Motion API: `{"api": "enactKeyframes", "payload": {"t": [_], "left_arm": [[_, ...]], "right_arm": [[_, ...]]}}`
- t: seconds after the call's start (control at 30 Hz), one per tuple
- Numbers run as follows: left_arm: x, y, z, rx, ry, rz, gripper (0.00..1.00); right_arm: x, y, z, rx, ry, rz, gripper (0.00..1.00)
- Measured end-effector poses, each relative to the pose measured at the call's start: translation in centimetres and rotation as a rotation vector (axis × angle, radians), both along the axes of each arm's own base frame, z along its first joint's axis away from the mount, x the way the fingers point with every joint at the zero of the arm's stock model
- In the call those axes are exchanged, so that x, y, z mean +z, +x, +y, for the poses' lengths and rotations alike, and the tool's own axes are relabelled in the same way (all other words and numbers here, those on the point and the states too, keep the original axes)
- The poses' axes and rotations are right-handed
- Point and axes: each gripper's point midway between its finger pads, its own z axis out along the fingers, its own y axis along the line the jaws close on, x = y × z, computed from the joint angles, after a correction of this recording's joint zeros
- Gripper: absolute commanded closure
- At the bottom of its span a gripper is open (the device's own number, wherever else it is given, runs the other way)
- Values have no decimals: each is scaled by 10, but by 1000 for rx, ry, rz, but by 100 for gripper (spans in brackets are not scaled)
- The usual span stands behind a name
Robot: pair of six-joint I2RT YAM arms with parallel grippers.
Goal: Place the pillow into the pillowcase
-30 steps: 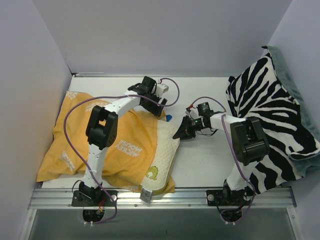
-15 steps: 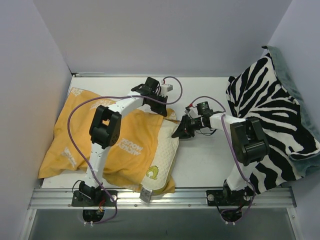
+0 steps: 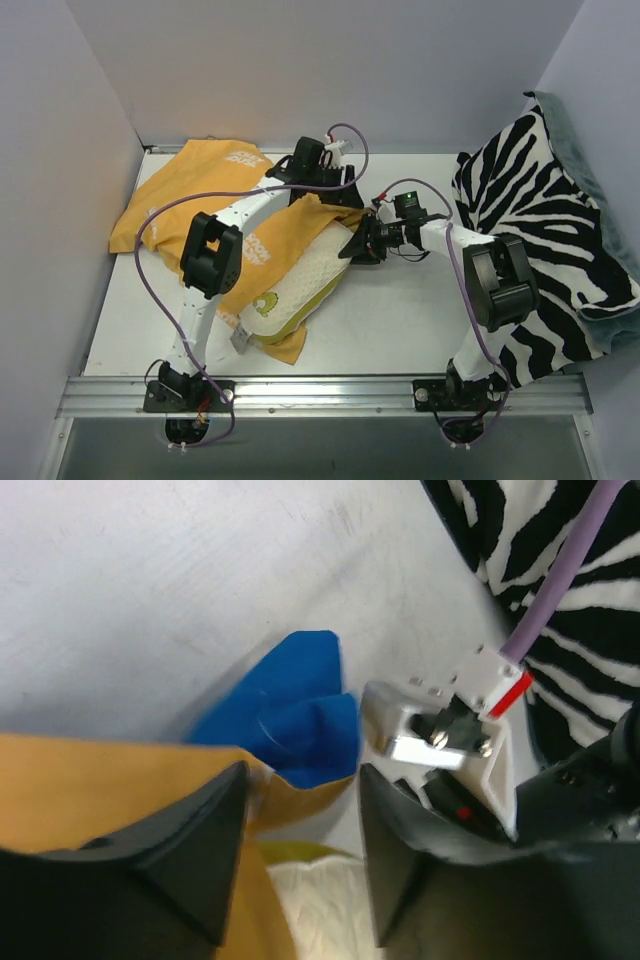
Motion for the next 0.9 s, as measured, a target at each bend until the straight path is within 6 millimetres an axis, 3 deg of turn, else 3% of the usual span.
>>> {"api": "enactKeyframes", "payload": {"t": [0.03,0.07,0.13,0.17,0.2,0.3,0.33,0.43,0.53,0.6,0.7,0.8,0.9], "left_arm": [[1,1,3,0,-1,-4,20],[1,2,7,-2,3,-12,15],[1,4,21,-4,25,-26,13],[4,5,32,-9,46,-47,13],[7,5,43,-16,71,-74,13],[25,-2,74,-55,148,-179,12],[34,-8,83,-76,177,-221,11],[57,-41,97,-172,263,-362,5],[66,-85,82,-320,345,-502,3],[58,-110,64,-425,390,-560,3],[31,-139,46,-557,460,-583,3],[2,-142,45,-610,549,-577,3],[-25,-139,54,-639,636,-566,3]], "right_arm": [[-3,-1,-5,3,-18,-2,62],[-6,-2,-13,9,-40,-4,58],[-9,-2,-33,12,-88,-10,52],[-9,0,-44,5,-113,-21,42],[-8,5,-56,-8,-137,-34,38],[-2,30,-92,-58,-231,-111,32],[0,41,-103,-74,-273,-143,27],[6,71,-121,-83,-392,-244,25],[2,114,-122,-64,-484,-317,23],[-13,135,-120,-47,-528,-333,22],[-44,149,-116,-12,-581,-312,16],[-68,151,-110,32,-619,-291,16],[-61,163,-98,52,-621,-338,23]]}}
